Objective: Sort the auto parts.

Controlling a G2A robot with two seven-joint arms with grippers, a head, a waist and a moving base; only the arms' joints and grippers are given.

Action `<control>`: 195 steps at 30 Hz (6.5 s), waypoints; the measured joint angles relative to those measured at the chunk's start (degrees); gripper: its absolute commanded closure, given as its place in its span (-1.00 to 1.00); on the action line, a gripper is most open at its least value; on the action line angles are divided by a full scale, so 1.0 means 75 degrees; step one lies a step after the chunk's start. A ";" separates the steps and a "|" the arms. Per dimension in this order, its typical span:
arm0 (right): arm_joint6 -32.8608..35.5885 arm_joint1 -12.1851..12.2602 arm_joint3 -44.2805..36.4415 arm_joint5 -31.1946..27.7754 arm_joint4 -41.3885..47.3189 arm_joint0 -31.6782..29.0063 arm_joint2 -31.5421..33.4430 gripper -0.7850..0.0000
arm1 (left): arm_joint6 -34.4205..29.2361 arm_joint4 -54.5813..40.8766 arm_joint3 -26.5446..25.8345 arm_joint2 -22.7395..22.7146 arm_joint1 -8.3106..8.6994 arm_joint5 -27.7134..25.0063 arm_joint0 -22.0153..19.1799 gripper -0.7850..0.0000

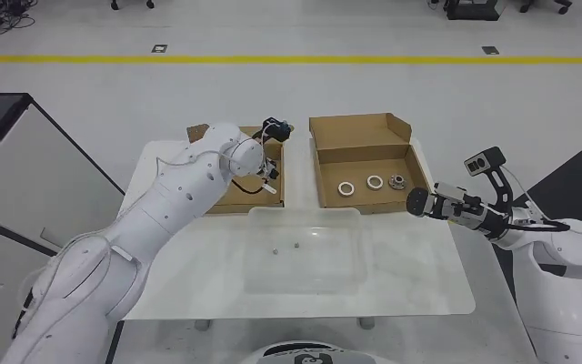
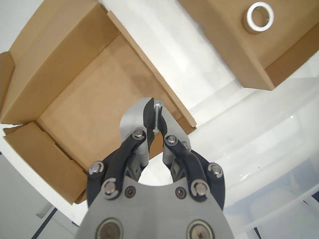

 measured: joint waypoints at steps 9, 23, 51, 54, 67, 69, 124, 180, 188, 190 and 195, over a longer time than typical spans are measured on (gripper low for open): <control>0.0000 0.0000 0.0000 0.0000 0.0000 0.0000 0.0000 -1.00 | 0.0137 0.0070 0.1276 0.0473 -0.0533 -0.0096 -0.0298 1.00; 0.0000 0.0000 0.0000 0.0000 0.0000 0.0000 0.0000 -1.00 | 0.0364 0.0350 0.3224 0.1033 -0.1398 -0.0441 -0.0638 1.00; 0.0000 0.0000 0.0000 0.0000 0.0000 0.0000 0.0000 -1.00 | 0.0750 0.0080 0.5312 0.0906 -0.2403 -0.1028 -0.1033 -1.00; 0.0000 0.0000 0.0000 0.0000 0.0000 0.0000 0.0000 -1.00 | 0.0775 0.0066 0.5349 0.0817 -0.2406 -0.0989 -0.1125 -1.00; 0.0000 0.0000 0.0000 0.0000 0.0000 0.0000 0.0000 -1.00 | 0.0847 -0.0123 0.4236 -0.0057 -0.1876 -0.1481 -0.1578 -1.00; 0.0000 0.0000 0.0000 0.0000 0.0000 0.0000 0.0000 -1.00 | 0.0698 -0.0064 0.3732 -0.0232 -0.1685 -0.1636 -0.1443 -1.00; 0.0000 0.0000 0.0000 0.0000 0.0000 0.0000 0.0000 -1.00 | -0.2563 0.0837 -0.4156 -0.0939 0.0089 -0.1514 0.2839 -0.77; 0.0000 0.0000 0.0000 0.0000 0.0000 0.0000 0.0000 -1.00 | -0.1791 0.1444 -0.2252 0.0003 -0.0403 -0.1855 0.2234 0.24; 0.0000 0.0000 0.0000 0.0000 0.0000 0.0000 0.0000 -1.00 | -0.1817 0.1356 -0.2132 0.0027 -0.0446 -0.1927 0.2209 0.40; 0.0000 0.0000 0.0000 0.0000 0.0000 0.0000 0.0000 -1.00 | -0.1818 0.1343 -0.2098 0.0034 -0.0456 -0.1938 0.2203 0.45; 0.0000 0.0000 0.0000 0.0000 0.0000 0.0000 0.0000 -1.00 | -0.1785 0.1309 -0.1980 0.0055 -0.0487 -0.1954 0.2190 1.00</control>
